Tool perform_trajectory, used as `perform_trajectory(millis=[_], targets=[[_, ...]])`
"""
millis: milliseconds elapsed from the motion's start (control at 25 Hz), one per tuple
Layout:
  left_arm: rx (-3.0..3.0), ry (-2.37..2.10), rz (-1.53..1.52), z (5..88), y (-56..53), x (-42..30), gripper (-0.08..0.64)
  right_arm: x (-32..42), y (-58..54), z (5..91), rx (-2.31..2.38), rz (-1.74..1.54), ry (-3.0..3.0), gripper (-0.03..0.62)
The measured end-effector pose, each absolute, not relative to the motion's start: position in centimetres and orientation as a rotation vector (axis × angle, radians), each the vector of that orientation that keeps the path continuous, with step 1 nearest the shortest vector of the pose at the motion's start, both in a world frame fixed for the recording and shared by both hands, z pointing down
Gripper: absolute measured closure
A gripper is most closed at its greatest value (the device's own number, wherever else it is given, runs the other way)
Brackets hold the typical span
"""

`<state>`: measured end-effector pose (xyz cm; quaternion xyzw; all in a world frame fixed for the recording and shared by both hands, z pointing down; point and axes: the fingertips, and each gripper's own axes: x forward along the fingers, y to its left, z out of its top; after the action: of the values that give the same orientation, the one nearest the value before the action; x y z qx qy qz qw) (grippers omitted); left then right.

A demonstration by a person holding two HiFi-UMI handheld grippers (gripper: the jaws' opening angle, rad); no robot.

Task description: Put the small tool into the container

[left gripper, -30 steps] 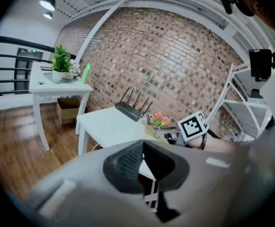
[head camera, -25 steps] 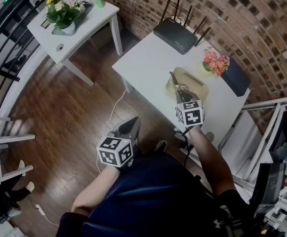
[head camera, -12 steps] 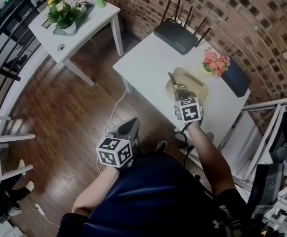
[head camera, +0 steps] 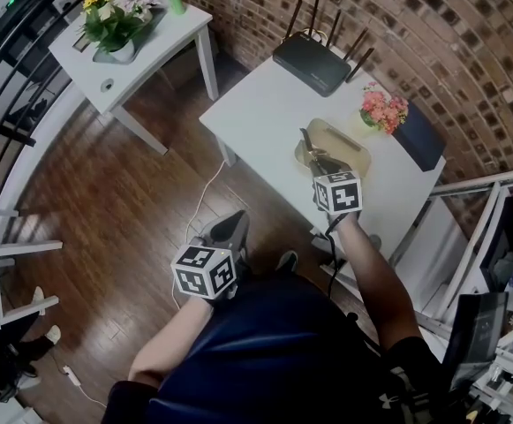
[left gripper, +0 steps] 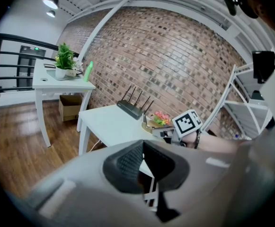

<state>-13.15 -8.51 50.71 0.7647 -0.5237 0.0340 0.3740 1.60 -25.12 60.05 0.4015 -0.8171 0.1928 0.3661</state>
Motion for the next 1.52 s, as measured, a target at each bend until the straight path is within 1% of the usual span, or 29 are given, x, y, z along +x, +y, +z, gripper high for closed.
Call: perform_trajectory(millis=[80,120,440,520,640,720,920,1000,1120,1280,1400,1520], targets=[[1.96,-1.341,0.087,50.7,-8.4,-13.1,0.555,1.6,-25.0,59.8,1.039,0.501,-2.11,0.473],[1.96,-1.341,0.088,50.7,-8.4,-13.1,0.555,1.6,-24.9,59.7,1.045,0.502,-2.114,0.465],[1.99,-1.311,0.105,50.4,-8.3,-11.8,0.555,1.5,-23.5,55.5,1.109,0.552,-2.257,0.462],[2.004,-1.296,0.115,50.3,-8.3,-11.1,0.555,1.7,-22.7,53.9,1.117,0.579,-2.318,0.481],[2.032,-1.267,0.135,50.1,-8.5,-10.0,0.555,2.4,-21.0,51.3,1.163,0.638,-2.436,0.56],[2.052,-1.248,0.151,50.0,-8.6,-9.0,0.555,3.3,-19.5,49.8,1.204,0.696,-2.516,0.575],[2.107,-1.197,0.201,49.7,-8.8,-5.9,0.555,6.3,-15.6,47.0,1.309,0.905,-2.673,0.58],[2.135,-1.165,0.22,49.4,-9.0,-4.5,0.555,7.2,-14.3,45.3,1.33,0.931,-2.738,0.58],[2.199,-1.101,0.243,48.8,-9.0,-2.2,0.557,7.8,-12.5,43.3,1.345,0.88,-2.793,0.58],[2.328,-1.017,0.24,47.2,-8.6,0.8,0.557,8.2,-10.7,42.2,1.346,0.735,-2.812,0.58],[2.394,-0.984,0.234,46.4,-8.2,1.9,0.557,8.2,-9.9,42.3,1.343,0.632,-2.811,0.58],[2.427,-0.989,0.206,45.9,-8.1,2.2,0.557,8.0,-9.3,42.9,1.328,0.608,-2.801,0.58]])
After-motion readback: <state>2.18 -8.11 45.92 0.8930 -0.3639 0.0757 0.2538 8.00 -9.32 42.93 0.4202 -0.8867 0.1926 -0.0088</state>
